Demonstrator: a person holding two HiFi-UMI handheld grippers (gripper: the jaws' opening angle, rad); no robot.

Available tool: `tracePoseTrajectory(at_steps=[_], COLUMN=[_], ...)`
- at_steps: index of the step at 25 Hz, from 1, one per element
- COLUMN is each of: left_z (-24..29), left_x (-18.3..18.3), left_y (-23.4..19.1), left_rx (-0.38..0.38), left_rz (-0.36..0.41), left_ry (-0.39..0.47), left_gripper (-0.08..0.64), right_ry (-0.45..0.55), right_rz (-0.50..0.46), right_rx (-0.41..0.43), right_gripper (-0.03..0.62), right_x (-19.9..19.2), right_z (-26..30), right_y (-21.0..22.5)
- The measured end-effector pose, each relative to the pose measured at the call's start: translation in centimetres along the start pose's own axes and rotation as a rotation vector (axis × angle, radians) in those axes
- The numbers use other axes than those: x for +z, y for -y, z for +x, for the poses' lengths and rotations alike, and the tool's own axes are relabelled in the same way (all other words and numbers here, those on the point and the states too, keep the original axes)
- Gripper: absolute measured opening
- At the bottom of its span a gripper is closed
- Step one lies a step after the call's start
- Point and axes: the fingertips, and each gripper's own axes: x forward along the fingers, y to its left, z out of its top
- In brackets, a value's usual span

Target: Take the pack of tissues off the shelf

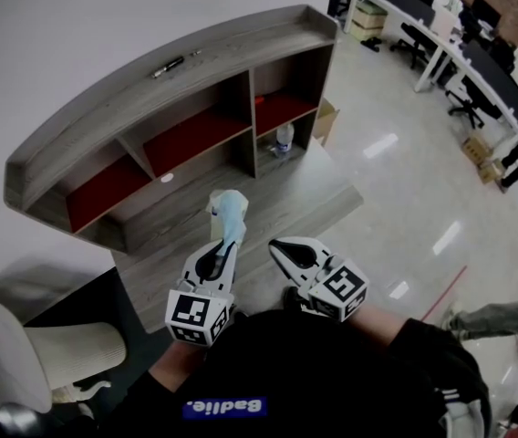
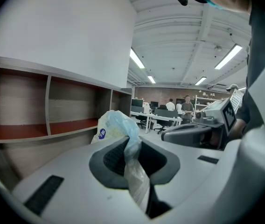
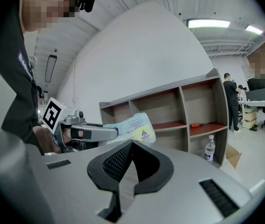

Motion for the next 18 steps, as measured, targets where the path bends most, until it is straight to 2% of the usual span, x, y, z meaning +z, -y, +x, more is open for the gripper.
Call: tracePoseTrajectory(at_steps=[18], left_z=[-0.34], left_x=[-0.15], left_y=[0.27], left_rx=[0.001], left_rz=[-0.007], left_ry=[0.003], left_gripper=[0.044], right_ry=[-0.001], right_rz=[0.003], right_rx=[0.010], right_gripper=[0.029], right_x=[-0.11], right_z=[0.10], right_y=[-0.31])
